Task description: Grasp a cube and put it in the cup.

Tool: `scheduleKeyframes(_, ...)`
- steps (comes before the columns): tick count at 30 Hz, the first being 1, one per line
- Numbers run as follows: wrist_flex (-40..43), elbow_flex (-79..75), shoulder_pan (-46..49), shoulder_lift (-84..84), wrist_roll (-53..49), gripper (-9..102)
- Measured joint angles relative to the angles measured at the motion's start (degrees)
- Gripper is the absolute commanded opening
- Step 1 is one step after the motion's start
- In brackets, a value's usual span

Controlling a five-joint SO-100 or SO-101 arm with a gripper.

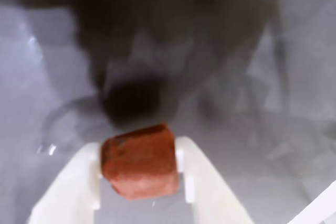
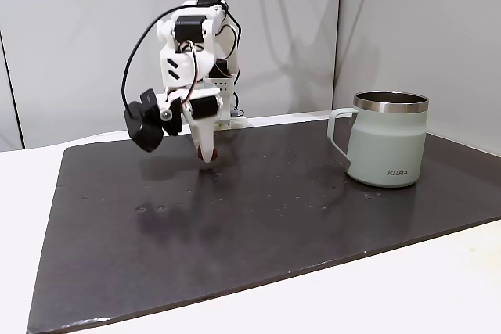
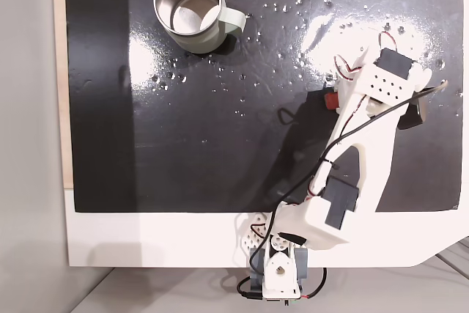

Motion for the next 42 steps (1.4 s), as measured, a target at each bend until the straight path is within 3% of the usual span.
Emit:
scheduleKeyframes(25, 7.2, -0.2, -3.7, 35.7, 5.8, 8)
scheduleKeyframes(32, 8.0, -8.3, -3.8, 33.4, 8.3, 8)
scheduleKeyframes(42, 16.7, -35.9, -10.5, 13.9, 14.8, 8)
